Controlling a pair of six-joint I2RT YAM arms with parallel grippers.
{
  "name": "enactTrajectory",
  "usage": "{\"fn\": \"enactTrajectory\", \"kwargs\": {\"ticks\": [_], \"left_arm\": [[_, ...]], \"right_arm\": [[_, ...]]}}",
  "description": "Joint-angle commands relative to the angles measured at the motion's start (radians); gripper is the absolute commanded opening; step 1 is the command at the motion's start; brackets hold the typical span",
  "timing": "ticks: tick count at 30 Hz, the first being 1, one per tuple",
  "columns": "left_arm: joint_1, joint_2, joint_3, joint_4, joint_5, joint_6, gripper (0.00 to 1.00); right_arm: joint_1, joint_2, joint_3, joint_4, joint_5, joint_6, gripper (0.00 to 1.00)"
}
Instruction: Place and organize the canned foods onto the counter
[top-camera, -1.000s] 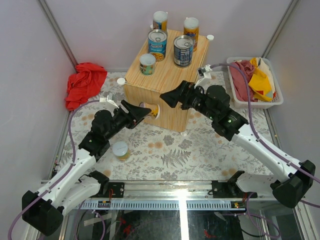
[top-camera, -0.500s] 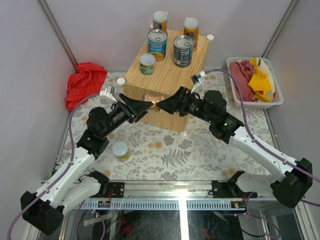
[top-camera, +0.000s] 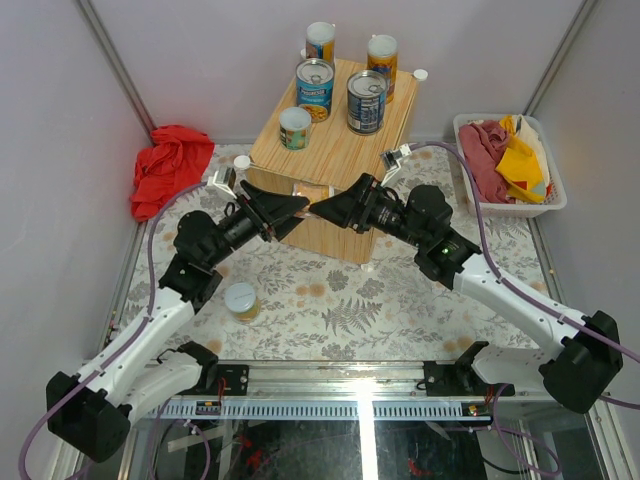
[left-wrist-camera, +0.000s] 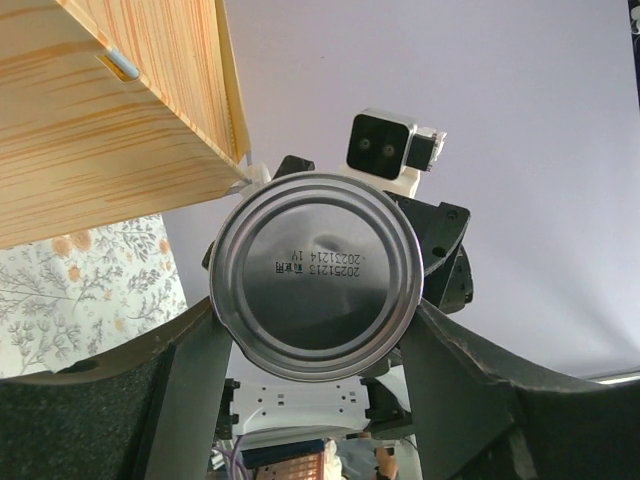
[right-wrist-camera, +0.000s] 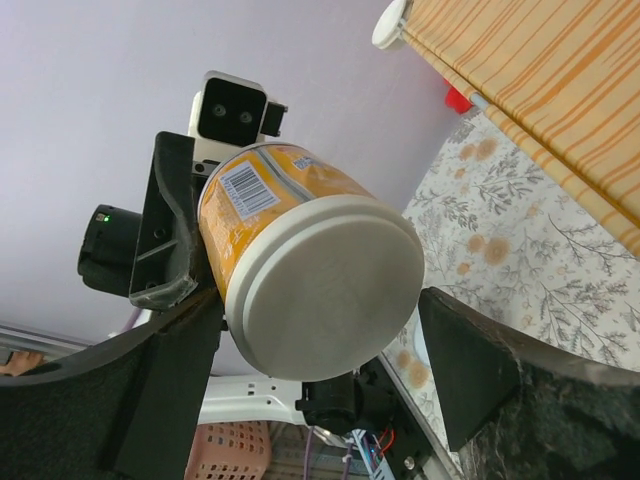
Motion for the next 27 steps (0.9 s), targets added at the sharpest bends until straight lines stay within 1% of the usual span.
{"fn": "enactTrajectory", "kwargs": {"ticks": [1,6,10,27], "left_arm": [[0.004,0.000,0.021,0.235,0.070,-0.079,0.26],[0.008,0.018,0.019,0.270,0.098,-0.109,0.26],[0.011,0.025,0.005,0.302,0.107,-0.134,0.26],[0.033,0.014,-0.027,0.328,0.128,-0.154,0.25]], "right_arm": [[-0.006,0.013,-0.011,0.082,-0.022,0.045,0.85],[-0.006,0.008,-0.009,0.096,-0.011,0.050,0.79],[-0.006,0.002,-0.004,0.090,0.003,0.045,0.77],[-0.006,0.014,0.027,0.107,0.033,0.051,0.89]]}}
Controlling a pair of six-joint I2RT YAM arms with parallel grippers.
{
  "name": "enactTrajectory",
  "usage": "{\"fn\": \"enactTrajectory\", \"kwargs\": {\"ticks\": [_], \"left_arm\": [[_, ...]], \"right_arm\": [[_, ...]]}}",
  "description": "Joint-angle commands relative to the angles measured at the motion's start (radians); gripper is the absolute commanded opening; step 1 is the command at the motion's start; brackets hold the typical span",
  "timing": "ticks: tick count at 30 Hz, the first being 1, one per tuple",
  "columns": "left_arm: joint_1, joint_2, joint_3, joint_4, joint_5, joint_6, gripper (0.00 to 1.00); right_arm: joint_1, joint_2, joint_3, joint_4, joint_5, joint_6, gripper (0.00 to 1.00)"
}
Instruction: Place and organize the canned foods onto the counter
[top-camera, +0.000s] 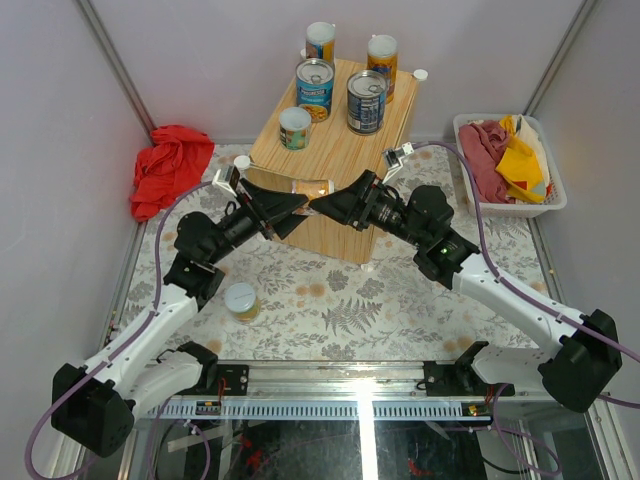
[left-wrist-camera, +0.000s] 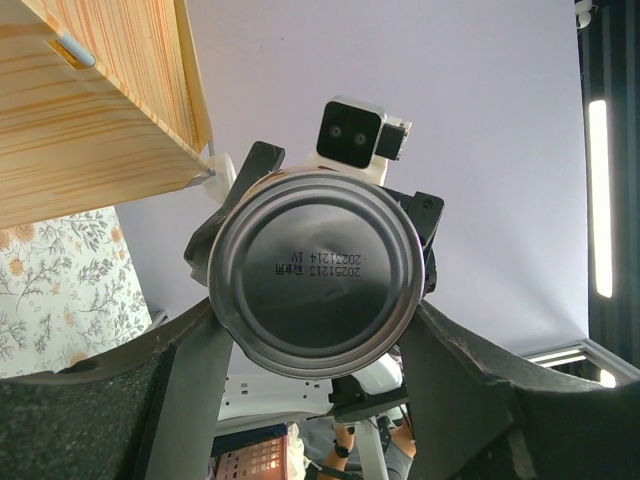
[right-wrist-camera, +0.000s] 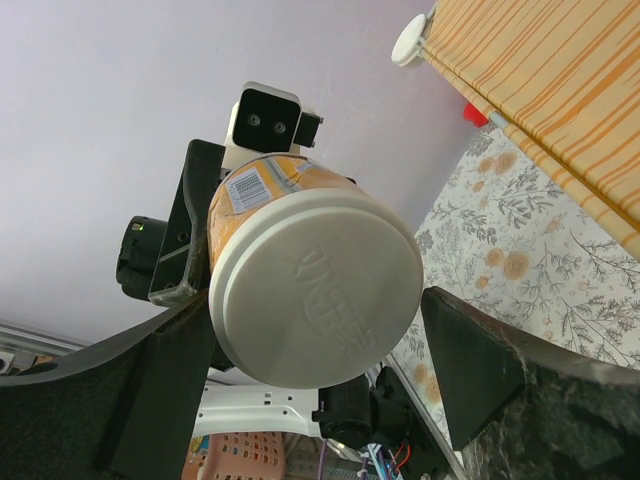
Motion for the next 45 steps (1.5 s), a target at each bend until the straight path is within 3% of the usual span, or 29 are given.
{"fn": "enactTrajectory", "kwargs": {"ticks": [1,21,27,34,41,45], "left_arm": [[0.007,-0.031,0.002,0.169,0.049,-0.027,0.25],[0.026,-0.051,-0.047,0.187,0.049,-0.033,0.24],[0.025,-0.050,-0.059,0.194,0.060,-0.041,0.25],[0.024,-0.045,-0.059,0.185,0.065,-0.042,0.38],[0.026,-0.074,-0.062,0.110,0.033,-0.019,0.76],[0.026,-0.090,-0.058,0.075,0.006,0.001,0.87]], "right_arm": [[-0.003,0.007,0.036,0.037,0.030,0.002,0.89],[-0.003,0.000,0.043,0.066,0.017,0.020,0.87],[-0.003,0.014,0.055,0.067,0.007,0.019,0.75],[-0.003,0.036,0.086,0.048,-0.014,0.013,0.47],[-0.003,0.034,0.147,-0.030,-0.010,-0.046,0.31],[-0.003,0.030,0.199,-0.105,0.003,-0.101,0.23]]}}
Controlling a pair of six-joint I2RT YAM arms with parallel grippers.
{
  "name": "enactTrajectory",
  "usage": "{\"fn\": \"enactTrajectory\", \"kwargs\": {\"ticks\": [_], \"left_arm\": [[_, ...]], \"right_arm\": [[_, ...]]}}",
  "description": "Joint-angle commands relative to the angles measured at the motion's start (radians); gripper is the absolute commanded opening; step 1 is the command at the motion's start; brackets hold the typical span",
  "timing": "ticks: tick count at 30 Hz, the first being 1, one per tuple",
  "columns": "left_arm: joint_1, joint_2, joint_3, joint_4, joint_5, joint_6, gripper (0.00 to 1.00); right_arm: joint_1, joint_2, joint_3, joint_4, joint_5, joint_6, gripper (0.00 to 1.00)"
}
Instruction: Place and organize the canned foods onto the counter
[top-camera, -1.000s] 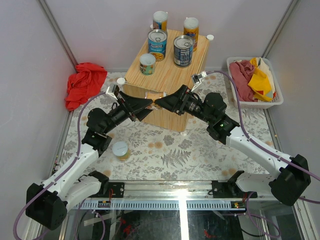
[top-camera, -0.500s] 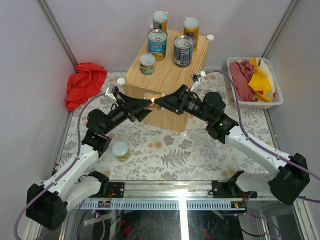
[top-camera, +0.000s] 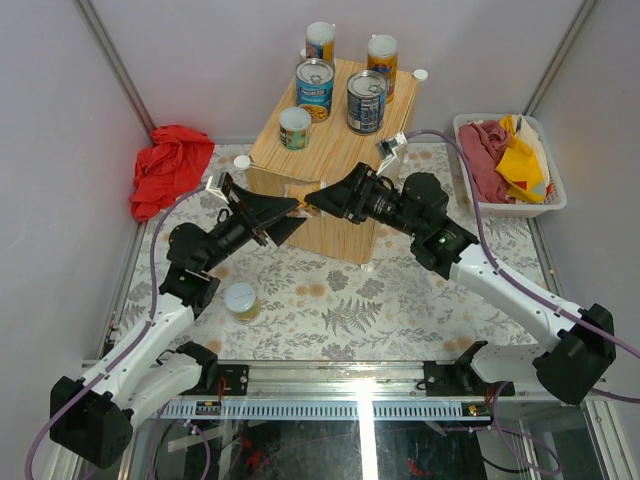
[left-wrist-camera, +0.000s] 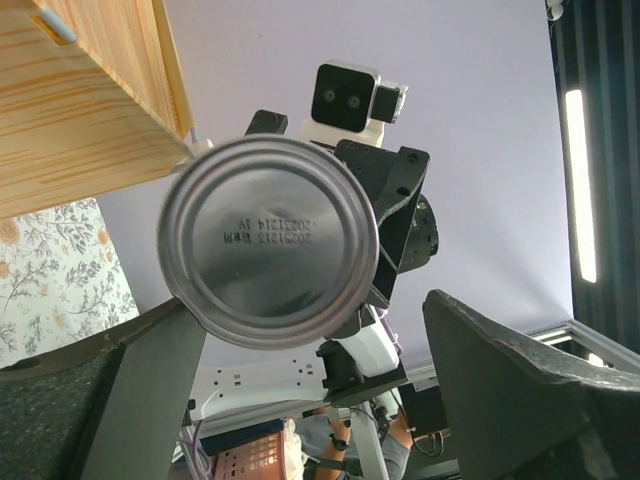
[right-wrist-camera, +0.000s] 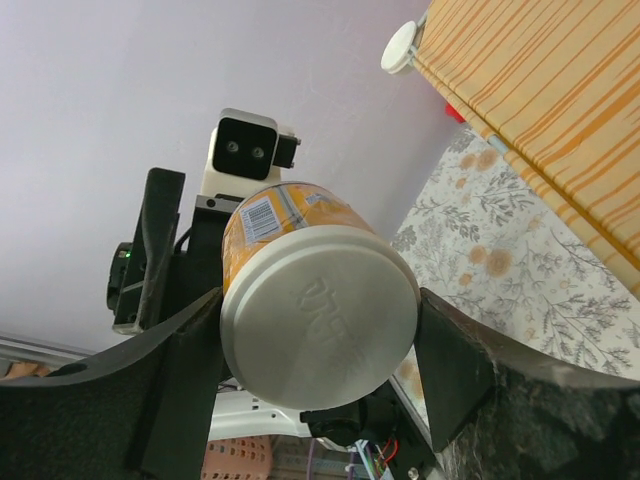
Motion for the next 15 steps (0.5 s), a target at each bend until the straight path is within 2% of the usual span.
{"fn": "enactTrajectory", "kwargs": {"ticks": [1,7,15], "left_arm": [[-0.004,-0.032,0.012,0.009,-0.019,0.027,0.88],[-0.003,-0.051,0.012,-0.032,-0.052,0.042,0.94],[0.009,-0.109,0.014,-0.152,-0.110,0.096,0.95]], "right_arm": [[-0.003,-0.015,0.116,-0.023,0.012,-0.080,0.23],[-0.003,-0.018,0.189,-0.143,0.038,-0.151,0.22],[-0.003,0.019,0.405,-0.407,0.110,-0.336,0.21]]}}
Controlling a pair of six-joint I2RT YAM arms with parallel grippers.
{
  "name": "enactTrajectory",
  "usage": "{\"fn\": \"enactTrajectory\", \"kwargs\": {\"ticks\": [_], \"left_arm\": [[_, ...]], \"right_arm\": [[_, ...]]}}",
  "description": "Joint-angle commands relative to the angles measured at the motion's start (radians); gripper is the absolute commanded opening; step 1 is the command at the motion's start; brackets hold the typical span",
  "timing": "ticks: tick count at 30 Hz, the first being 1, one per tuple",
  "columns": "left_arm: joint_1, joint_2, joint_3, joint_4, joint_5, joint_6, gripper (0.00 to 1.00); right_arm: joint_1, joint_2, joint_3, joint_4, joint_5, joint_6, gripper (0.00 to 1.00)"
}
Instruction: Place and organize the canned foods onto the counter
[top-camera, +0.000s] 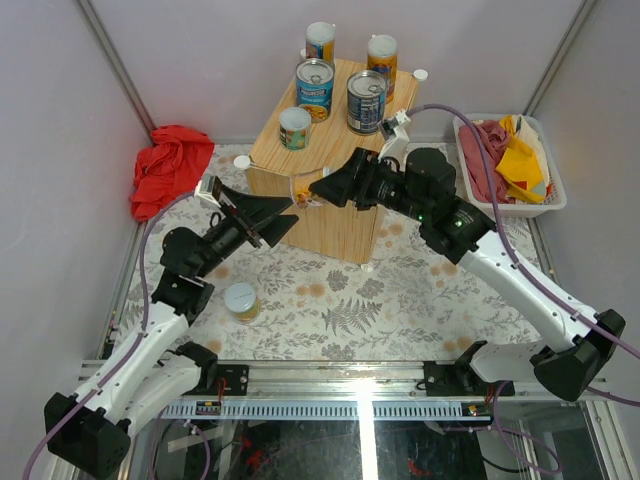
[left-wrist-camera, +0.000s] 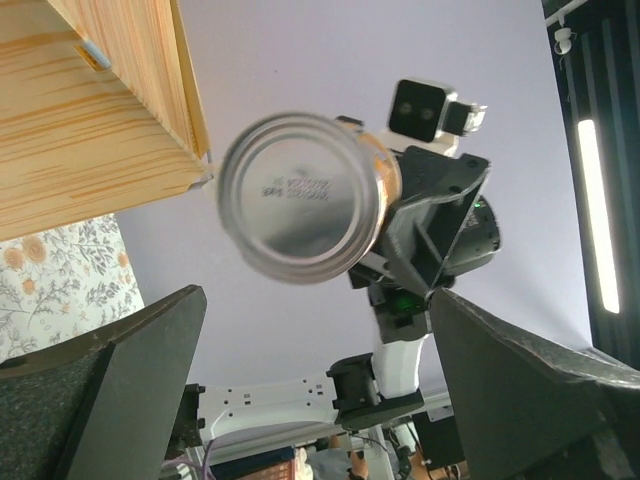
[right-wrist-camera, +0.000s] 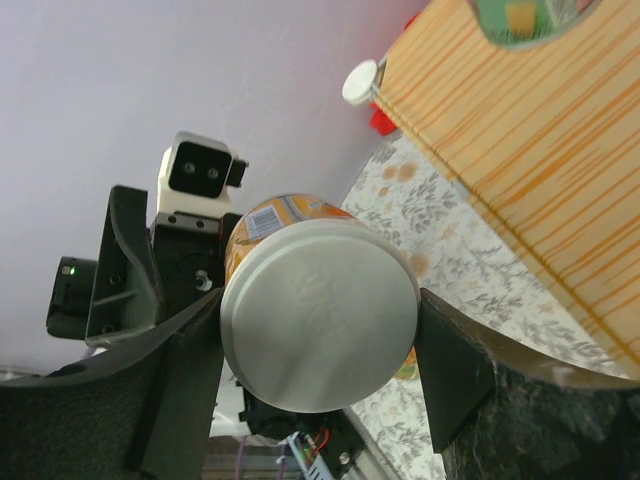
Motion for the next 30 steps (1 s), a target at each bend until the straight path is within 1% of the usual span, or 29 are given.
{"fn": "enactTrajectory", "kwargs": {"ticks": [1,8,12,17,22,25,30], "left_arm": [[0.009,-0.040,0.019,-0.075,-0.039,0.058,0.95],[0.016,-0.062,0.059,-0.203,-0.063,0.149,0.94],[0.016,-0.066,0.090,-0.281,-0.073,0.212,0.94],[0.016,-0.072,0.125,-0.384,-0.091,0.295,0.94],[0.017,-0.079,0.123,-0.435,-0.105,0.334,0.94],[0.016,-0.077,0.134,-0.471,-0.109,0.362,0.94],[0.018,-0.081,0.151,-0.536,-0.130,0.421,0.94]], "right_arm": [[-0.003,0.013,0.195,-0.084,0.055,-0.139,0.21],[-0.004,0.095,0.428,-0.301,0.161,-0.288,0.21],[-0.003,0.148,0.534,-0.407,0.253,-0.373,0.21],[-0.002,0.252,0.689,-0.545,0.366,-0.473,0.21],[-0.003,0.355,0.841,-0.636,0.449,-0.546,0.21],[-0.003,0.438,0.973,-0.714,0.505,-0.580,0.21],[-0.003,0.528,1.109,-0.796,0.596,-0.624,0.21]]}}
